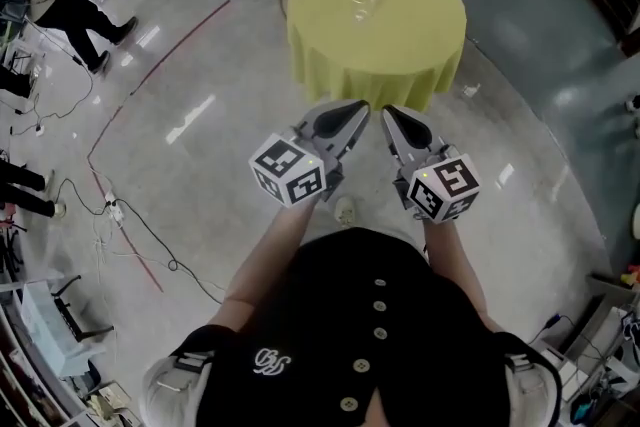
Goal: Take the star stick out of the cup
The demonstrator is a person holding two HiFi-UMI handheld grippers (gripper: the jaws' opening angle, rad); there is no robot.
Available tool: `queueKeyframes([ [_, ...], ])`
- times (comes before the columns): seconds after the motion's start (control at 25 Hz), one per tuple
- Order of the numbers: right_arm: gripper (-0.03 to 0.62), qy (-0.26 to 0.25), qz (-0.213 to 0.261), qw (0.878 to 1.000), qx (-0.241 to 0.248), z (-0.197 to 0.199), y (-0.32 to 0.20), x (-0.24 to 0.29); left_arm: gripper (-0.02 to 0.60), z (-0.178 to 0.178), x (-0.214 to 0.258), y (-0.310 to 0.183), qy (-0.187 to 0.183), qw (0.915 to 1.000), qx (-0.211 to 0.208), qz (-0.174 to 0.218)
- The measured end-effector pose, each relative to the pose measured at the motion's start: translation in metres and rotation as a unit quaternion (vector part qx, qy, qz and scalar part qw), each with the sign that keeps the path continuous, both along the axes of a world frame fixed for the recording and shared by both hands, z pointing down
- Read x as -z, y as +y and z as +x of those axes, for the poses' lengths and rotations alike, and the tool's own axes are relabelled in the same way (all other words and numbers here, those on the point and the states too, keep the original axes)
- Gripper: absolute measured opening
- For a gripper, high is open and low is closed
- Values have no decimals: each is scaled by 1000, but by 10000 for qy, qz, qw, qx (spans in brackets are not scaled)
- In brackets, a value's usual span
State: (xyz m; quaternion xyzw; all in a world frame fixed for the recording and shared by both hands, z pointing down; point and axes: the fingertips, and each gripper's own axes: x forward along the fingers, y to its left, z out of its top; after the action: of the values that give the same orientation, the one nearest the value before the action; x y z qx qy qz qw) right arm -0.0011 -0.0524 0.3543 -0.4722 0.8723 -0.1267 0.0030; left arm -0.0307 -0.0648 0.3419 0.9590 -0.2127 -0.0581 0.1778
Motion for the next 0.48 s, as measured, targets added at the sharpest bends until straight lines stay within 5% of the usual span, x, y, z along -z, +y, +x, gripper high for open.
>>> queueKeyframes([
  [0.48, 3, -90, -158, 9998, 85, 0, -55, -14, 11, 0, -16, -60, -41, 9998, 133, -126],
])
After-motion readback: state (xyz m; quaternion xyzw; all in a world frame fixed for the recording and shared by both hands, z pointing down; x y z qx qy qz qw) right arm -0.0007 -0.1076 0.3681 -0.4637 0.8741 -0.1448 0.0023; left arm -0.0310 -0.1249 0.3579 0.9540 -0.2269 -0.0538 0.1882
